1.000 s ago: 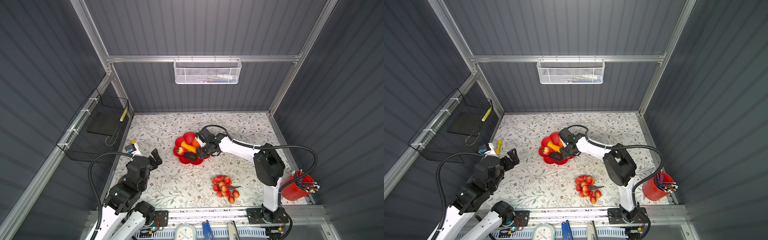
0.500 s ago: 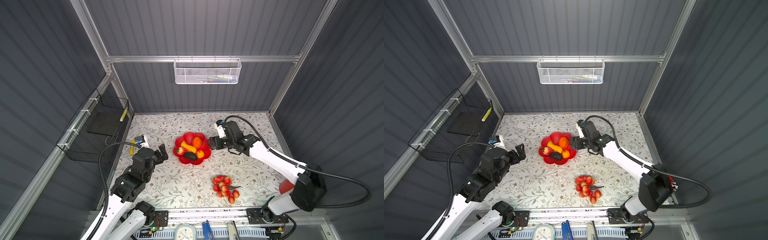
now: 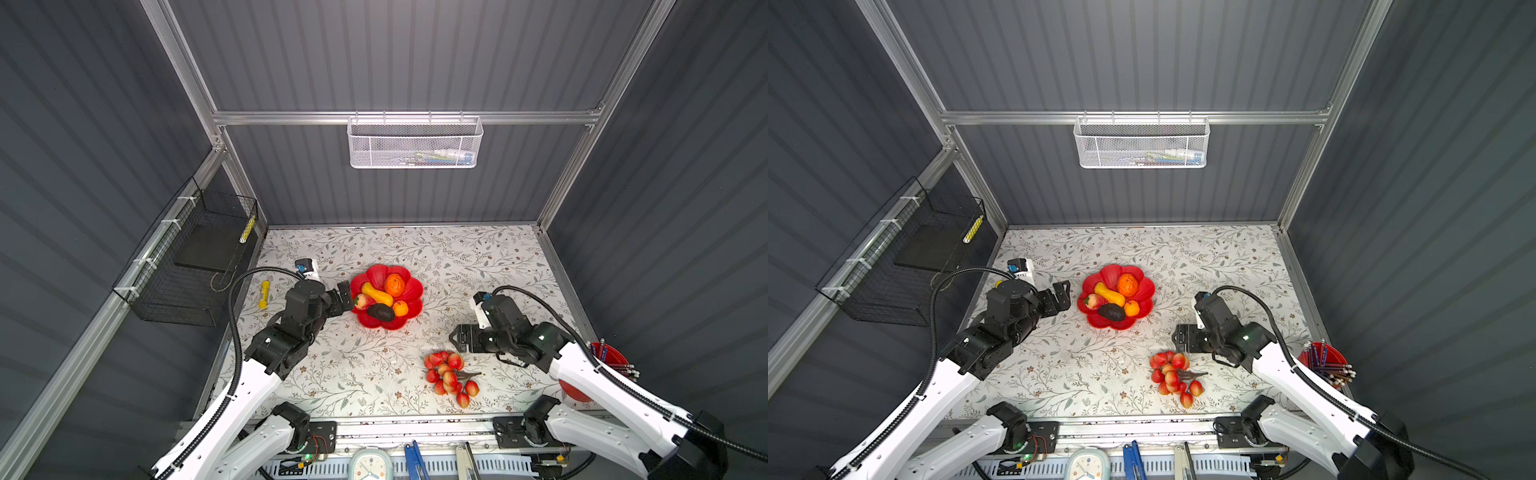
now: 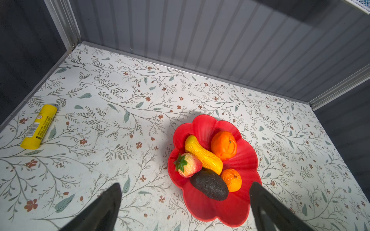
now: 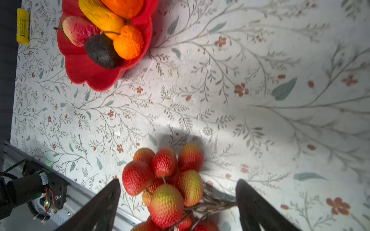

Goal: Place and organize the fake fruits in the fruit bowl
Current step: 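Grasp the red lychee bunch by its stem with the right gripper and lift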

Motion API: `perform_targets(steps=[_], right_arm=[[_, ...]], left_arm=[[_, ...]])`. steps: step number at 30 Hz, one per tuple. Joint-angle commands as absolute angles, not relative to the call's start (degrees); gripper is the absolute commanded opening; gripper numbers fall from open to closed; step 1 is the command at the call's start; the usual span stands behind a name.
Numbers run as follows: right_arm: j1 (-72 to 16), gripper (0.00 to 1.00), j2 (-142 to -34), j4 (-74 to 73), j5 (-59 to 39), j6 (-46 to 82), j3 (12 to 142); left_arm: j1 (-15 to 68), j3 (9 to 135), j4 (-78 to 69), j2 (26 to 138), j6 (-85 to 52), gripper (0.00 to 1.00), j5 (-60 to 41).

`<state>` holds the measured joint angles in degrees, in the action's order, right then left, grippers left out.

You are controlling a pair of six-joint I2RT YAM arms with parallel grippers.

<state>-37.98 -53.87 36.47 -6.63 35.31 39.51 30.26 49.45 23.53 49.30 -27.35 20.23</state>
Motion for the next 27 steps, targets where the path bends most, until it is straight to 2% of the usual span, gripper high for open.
perform_targets(steps=[1, 9, 12, 19, 27], right_arm=[[-41.3, 0.89, -53.3, 38.7, -10.1, 41.6, 36.6], [-44.5, 0.84, -59.0, 29.4, -12.2, 44.9, 34.4], [-44.6, 0.74, -61.5, 26.9, -12.3, 44.5, 34.9], [-44.6, 0.43, -65.4, 23.3, -12.1, 44.2, 35.2], [-44.7, 0.26, -67.5, 22.6, -10.7, 41.6, 38.0]], left_arm=[[30.0, 49.6, 22.0, 49.4, -26.6, 1.0, 19.0], [30.1, 49.5, 23.5, 48.0, -27.2, 1.0, 19.3], [30.1, 49.2, 24.1, 47.0, -27.4, 1.0, 19.6], [30.0, 49.0, 25.5, 45.8, -27.6, 1.0, 20.5], [30.1, 48.6, 25.8, 45.4, -27.9, 1.0, 20.8]])
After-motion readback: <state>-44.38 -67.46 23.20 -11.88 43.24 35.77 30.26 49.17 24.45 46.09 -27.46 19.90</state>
